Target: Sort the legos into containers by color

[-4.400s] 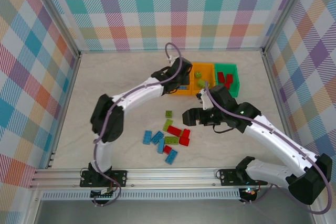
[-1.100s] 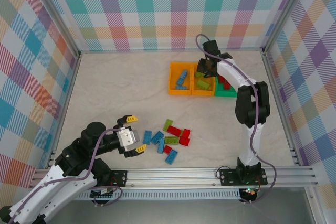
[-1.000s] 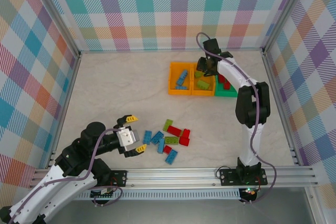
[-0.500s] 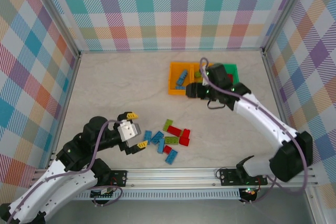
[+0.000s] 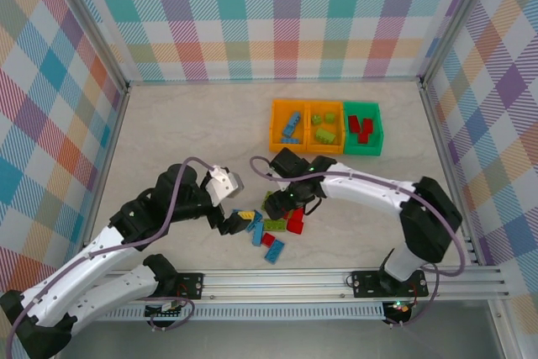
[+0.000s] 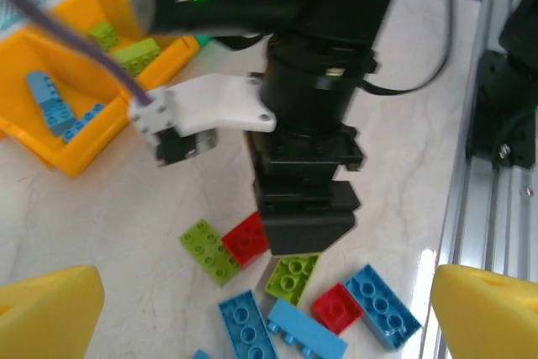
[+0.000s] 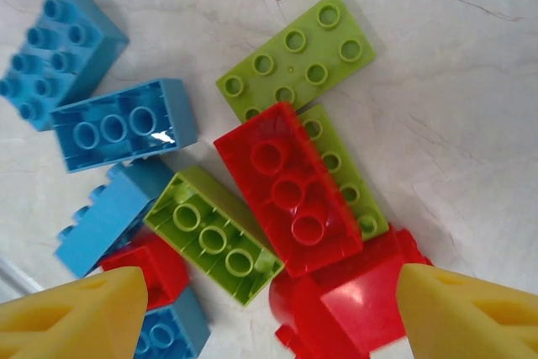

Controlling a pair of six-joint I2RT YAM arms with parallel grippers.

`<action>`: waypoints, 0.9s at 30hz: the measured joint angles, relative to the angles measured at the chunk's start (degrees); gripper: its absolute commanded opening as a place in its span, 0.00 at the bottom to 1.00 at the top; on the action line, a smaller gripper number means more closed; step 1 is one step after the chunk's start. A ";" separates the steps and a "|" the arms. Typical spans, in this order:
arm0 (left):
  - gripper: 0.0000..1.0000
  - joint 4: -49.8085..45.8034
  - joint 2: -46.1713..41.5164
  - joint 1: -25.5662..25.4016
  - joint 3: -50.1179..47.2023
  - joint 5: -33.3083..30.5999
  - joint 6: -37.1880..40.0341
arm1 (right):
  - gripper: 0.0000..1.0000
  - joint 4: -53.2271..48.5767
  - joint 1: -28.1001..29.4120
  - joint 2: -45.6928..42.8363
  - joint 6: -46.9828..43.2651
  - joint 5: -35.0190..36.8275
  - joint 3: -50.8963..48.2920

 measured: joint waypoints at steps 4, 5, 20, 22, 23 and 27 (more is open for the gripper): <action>1.00 -7.15 -1.11 -0.37 0.20 2.84 8.31 | 0.77 0.20 0.00 4.35 -2.99 0.22 2.56; 1.00 -8.94 -1.22 -0.42 0.20 3.54 10.51 | 0.77 0.24 0.00 5.07 -3.56 0.28 2.86; 1.00 -11.06 -0.72 -0.44 -3.74 4.92 20.76 | 0.46 0.68 0.00 10.21 -6.82 1.92 4.00; 1.00 -11.04 -0.72 -0.44 -3.91 4.46 20.76 | 0.45 0.94 0.00 10.21 -6.84 2.16 3.98; 1.00 -11.04 -0.72 -0.44 -4.02 4.22 20.76 | 0.45 1.16 0.00 10.21 -6.84 2.27 3.96; 1.00 -11.04 -0.83 -0.44 -4.11 3.61 20.76 | 0.39 1.95 0.00 10.21 -6.78 2.43 3.96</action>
